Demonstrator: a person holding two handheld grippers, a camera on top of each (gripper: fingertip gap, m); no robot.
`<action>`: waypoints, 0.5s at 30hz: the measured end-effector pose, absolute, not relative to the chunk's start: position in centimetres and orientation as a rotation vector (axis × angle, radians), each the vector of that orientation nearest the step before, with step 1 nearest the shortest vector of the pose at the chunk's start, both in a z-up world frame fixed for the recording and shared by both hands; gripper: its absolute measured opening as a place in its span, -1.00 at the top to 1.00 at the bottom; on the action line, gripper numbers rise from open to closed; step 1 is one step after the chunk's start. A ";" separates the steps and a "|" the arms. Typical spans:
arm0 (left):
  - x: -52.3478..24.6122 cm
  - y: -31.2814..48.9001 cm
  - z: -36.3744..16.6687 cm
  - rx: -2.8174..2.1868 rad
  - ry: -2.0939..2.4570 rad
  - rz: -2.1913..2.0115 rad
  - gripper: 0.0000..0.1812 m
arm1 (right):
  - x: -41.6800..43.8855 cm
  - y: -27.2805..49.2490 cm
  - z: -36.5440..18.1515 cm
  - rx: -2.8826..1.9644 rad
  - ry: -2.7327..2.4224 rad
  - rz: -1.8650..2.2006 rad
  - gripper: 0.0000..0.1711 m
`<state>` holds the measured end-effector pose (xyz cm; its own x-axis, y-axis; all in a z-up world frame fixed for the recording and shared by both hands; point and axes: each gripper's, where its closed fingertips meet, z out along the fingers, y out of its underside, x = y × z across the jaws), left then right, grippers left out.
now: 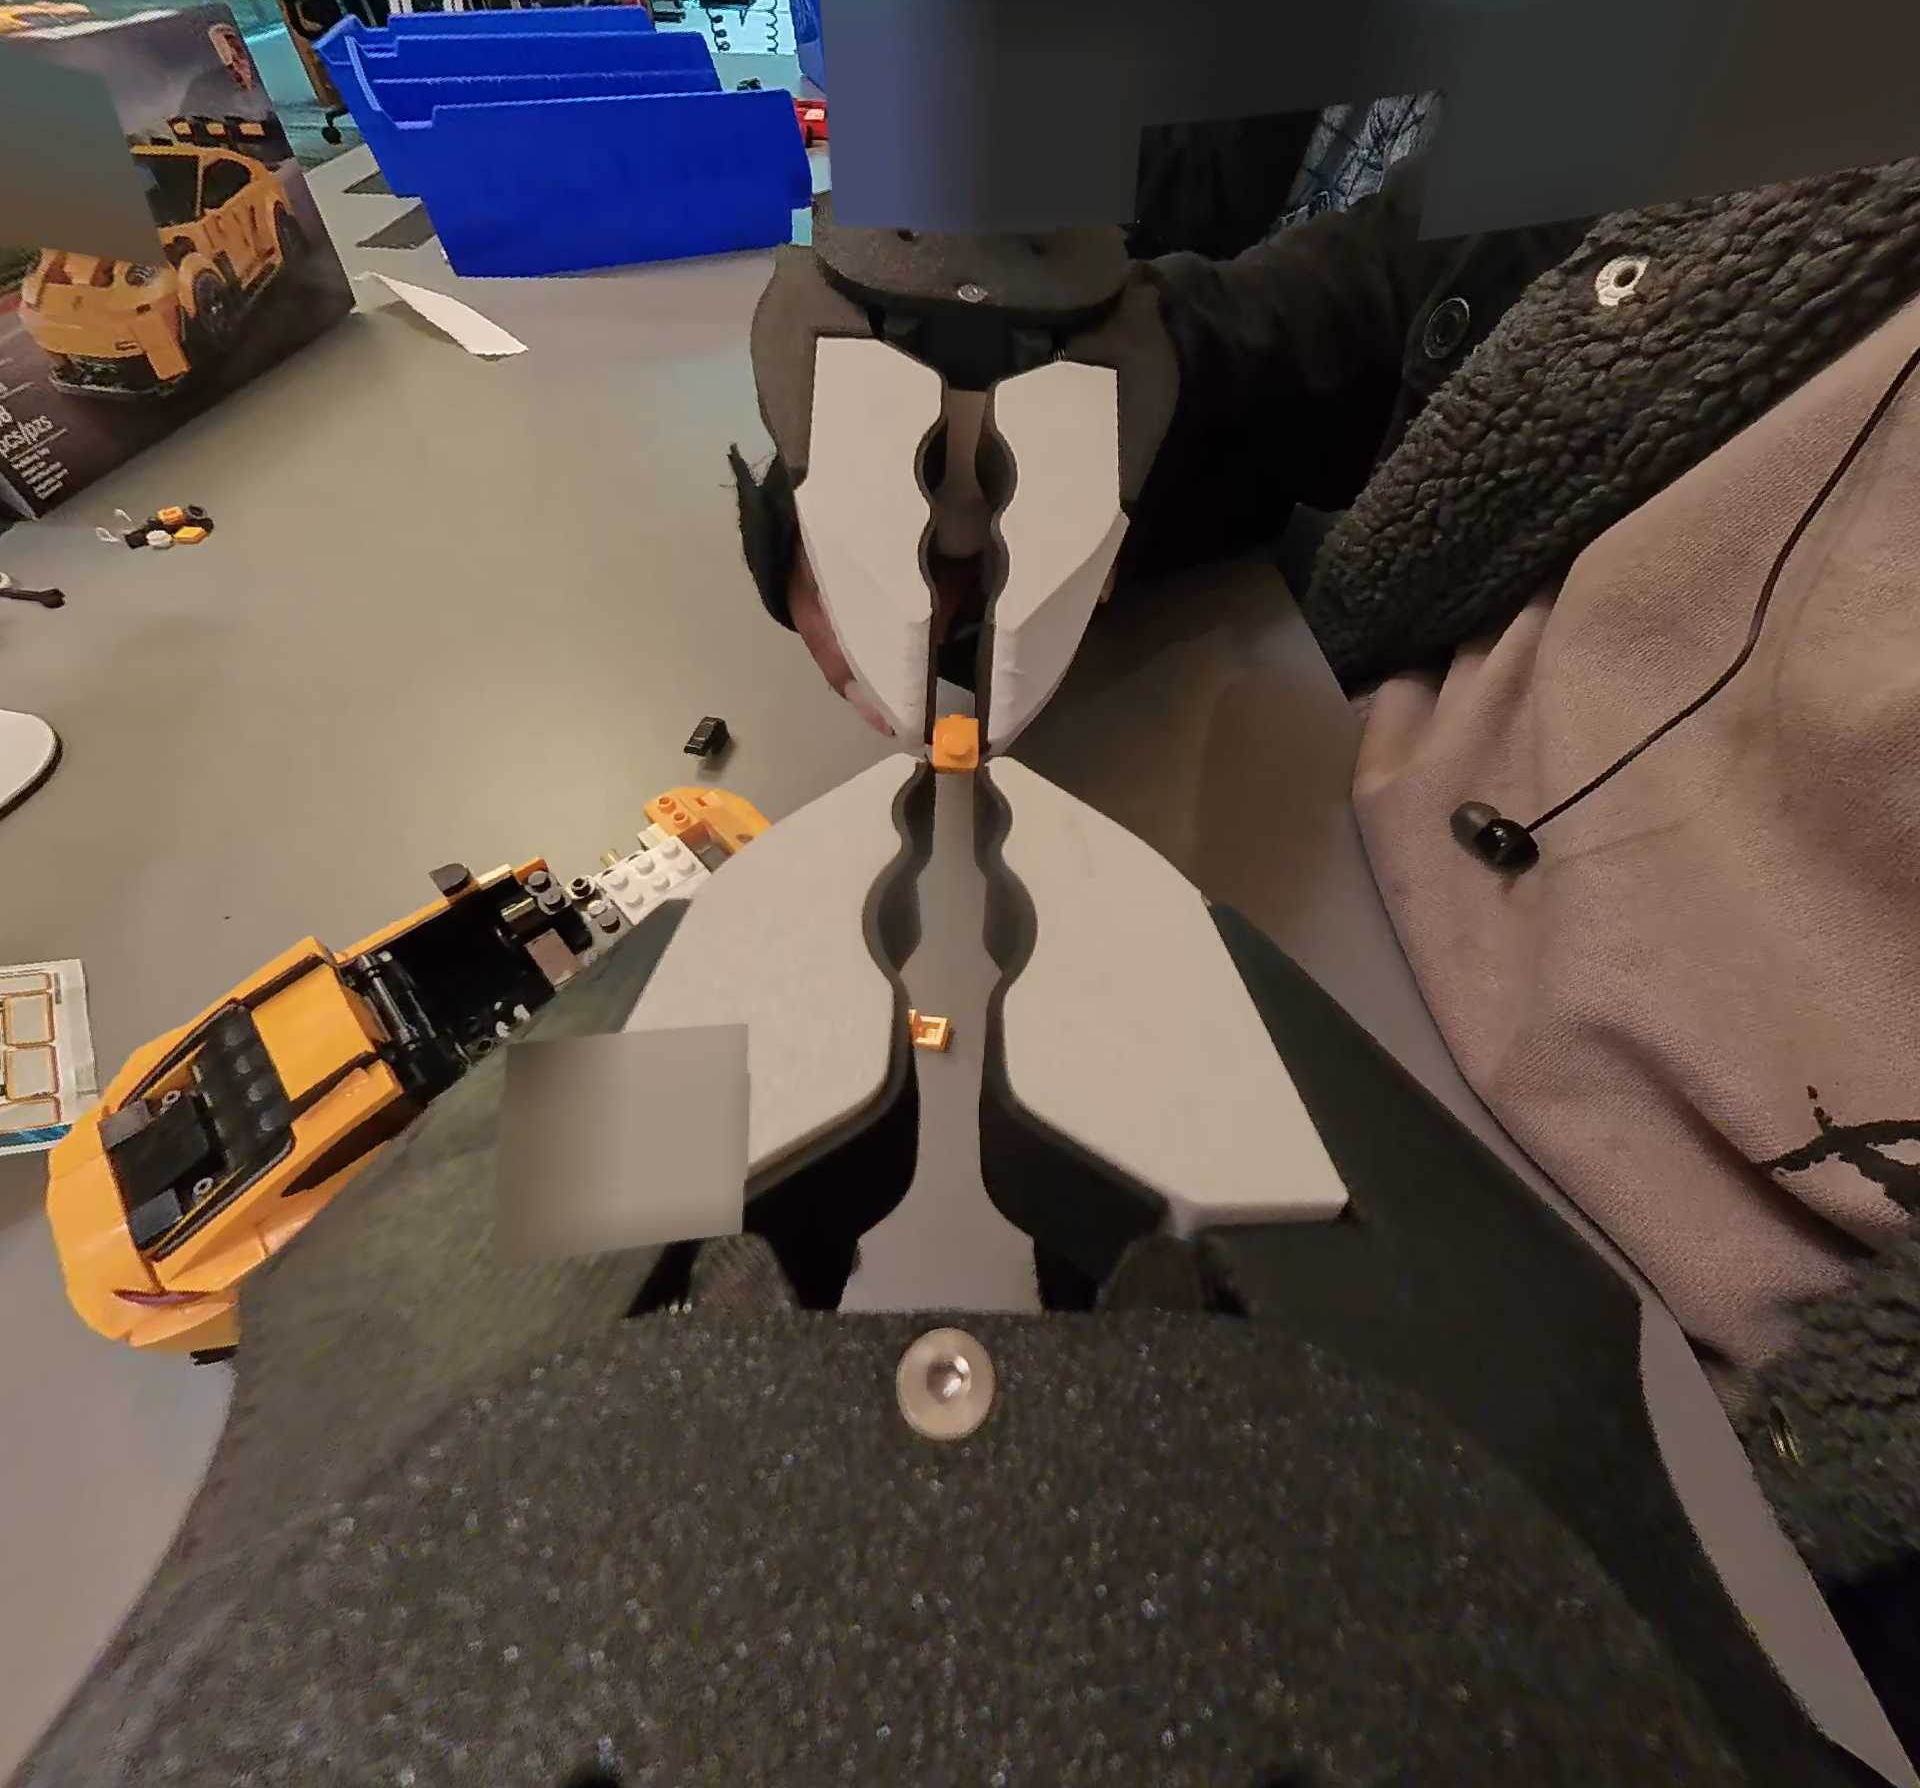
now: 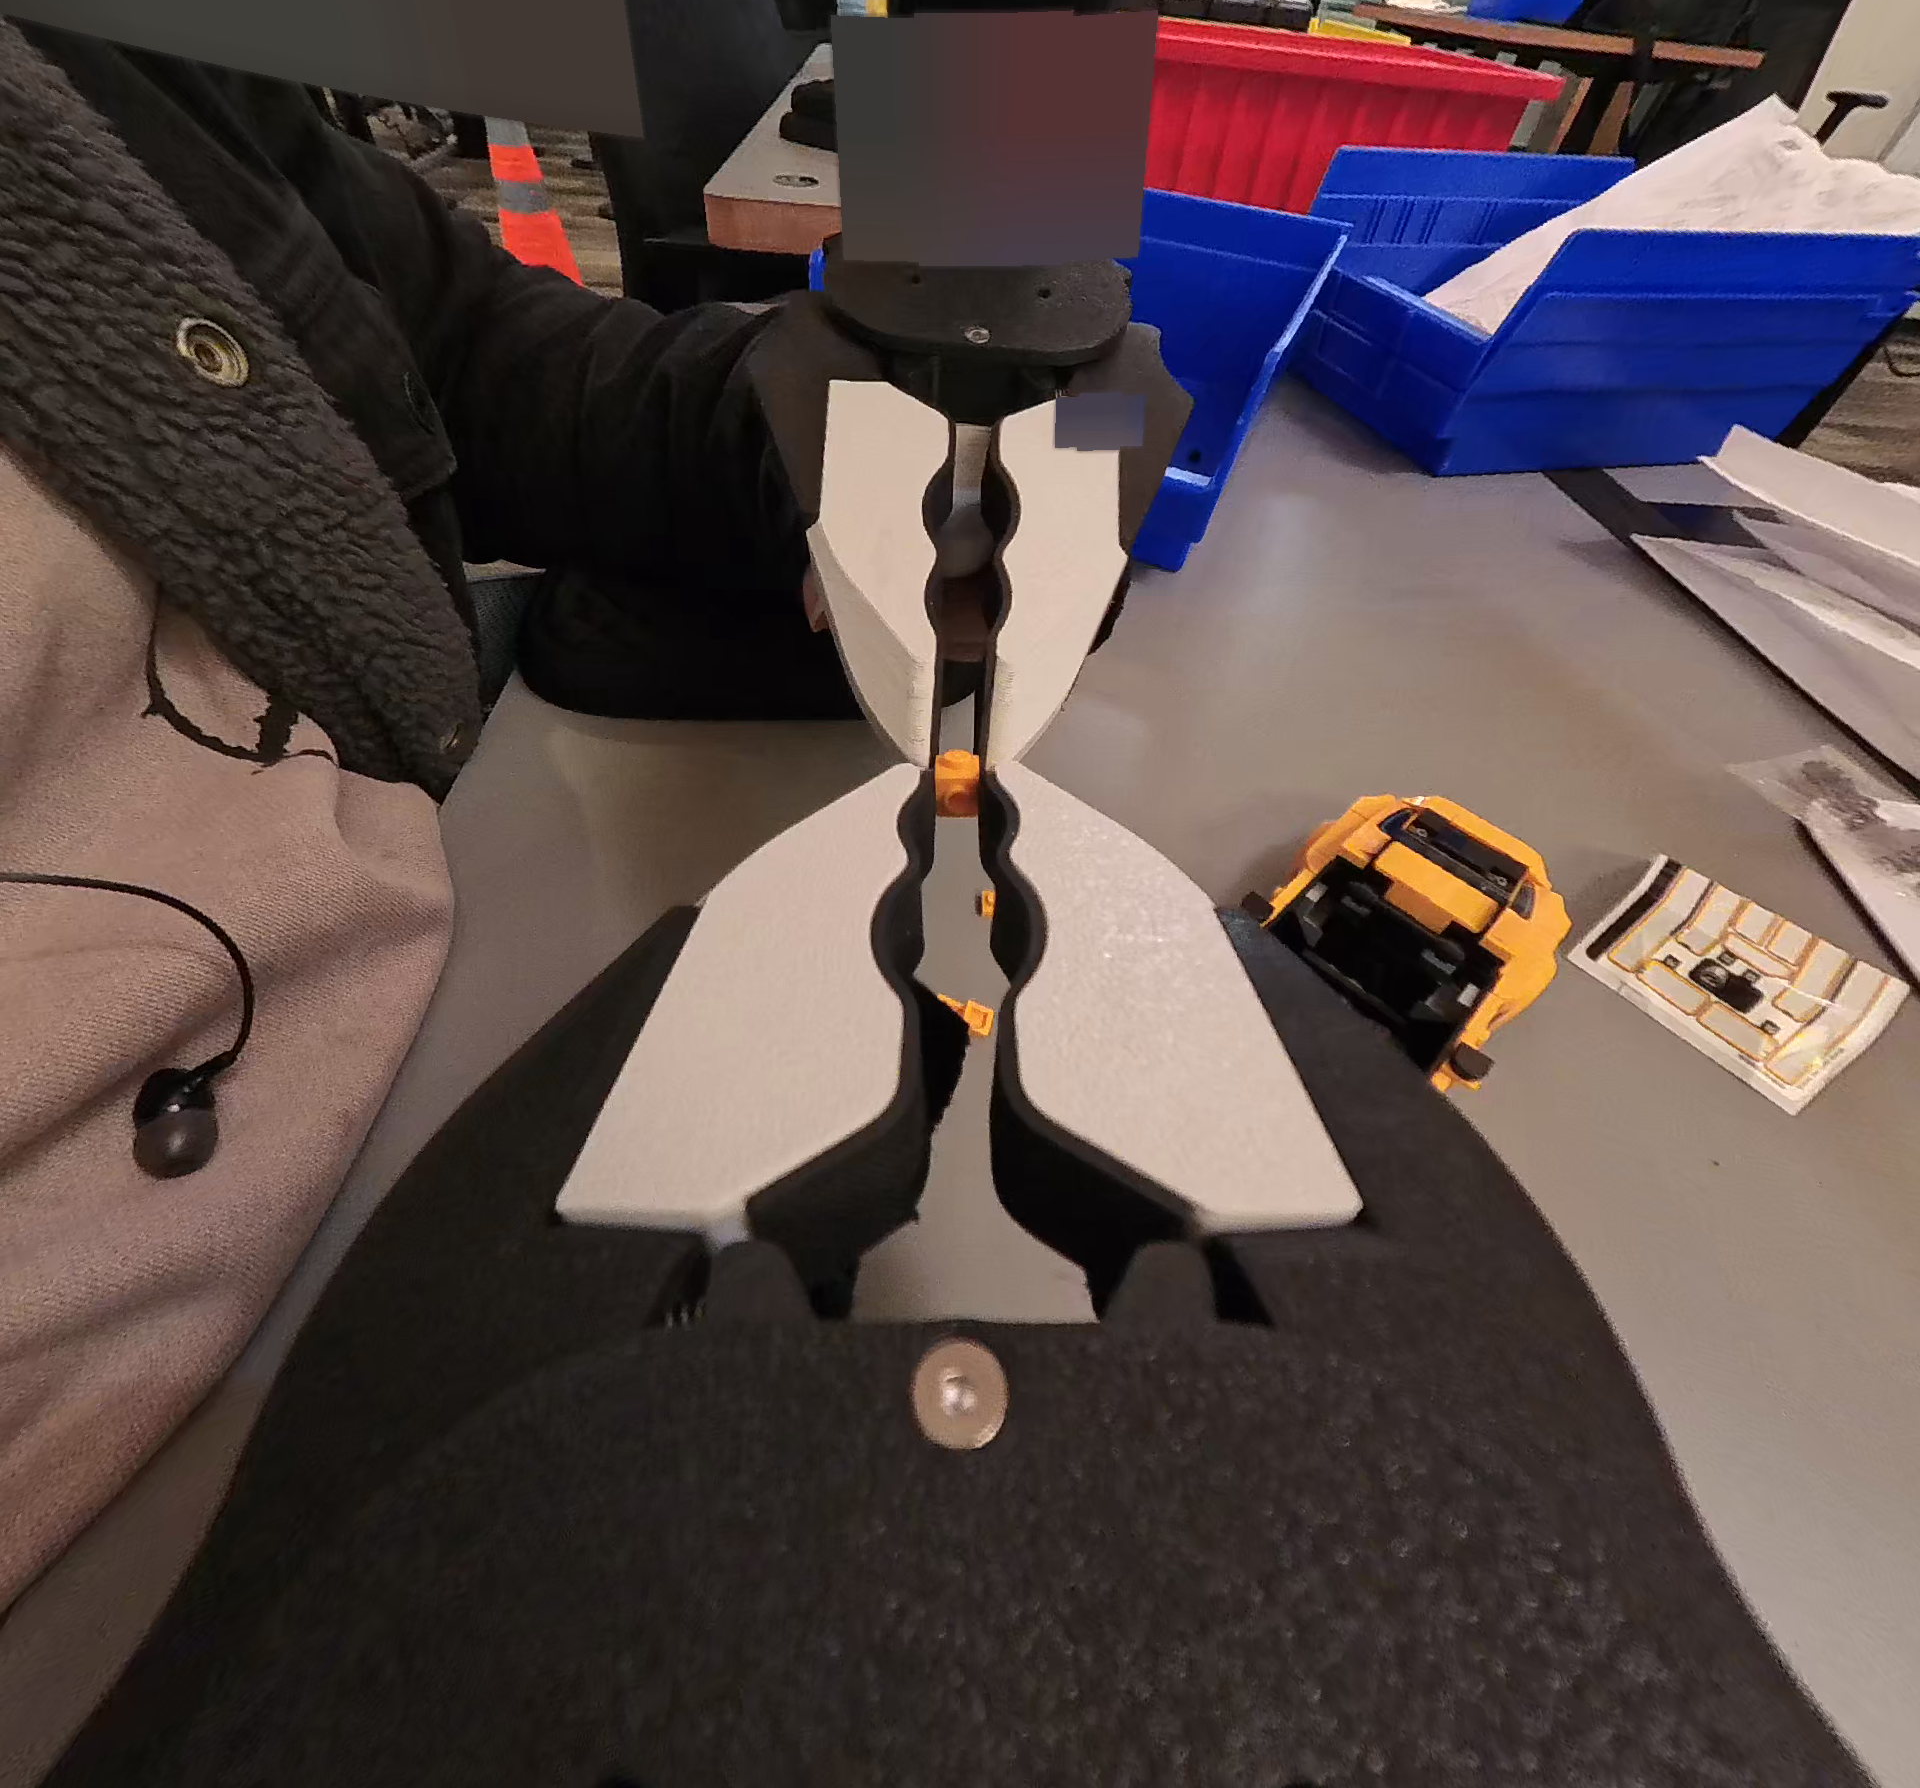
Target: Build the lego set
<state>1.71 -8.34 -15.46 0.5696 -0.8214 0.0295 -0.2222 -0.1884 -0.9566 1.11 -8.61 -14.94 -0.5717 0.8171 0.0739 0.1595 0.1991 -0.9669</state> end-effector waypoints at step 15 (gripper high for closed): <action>-3.3 -9.9 -23.5 -2.155 1.119 -0.441 0.83 | 0.9 -6.1 -15.4 -1.004 -1.839 1.351 0.91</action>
<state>-3.26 -9.93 -23.49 0.5770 -0.8167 -0.0044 -0.5936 -0.4157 -0.6891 0.94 -6.06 -15.41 -0.5052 0.8614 0.0535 0.2067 0.1809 -0.9615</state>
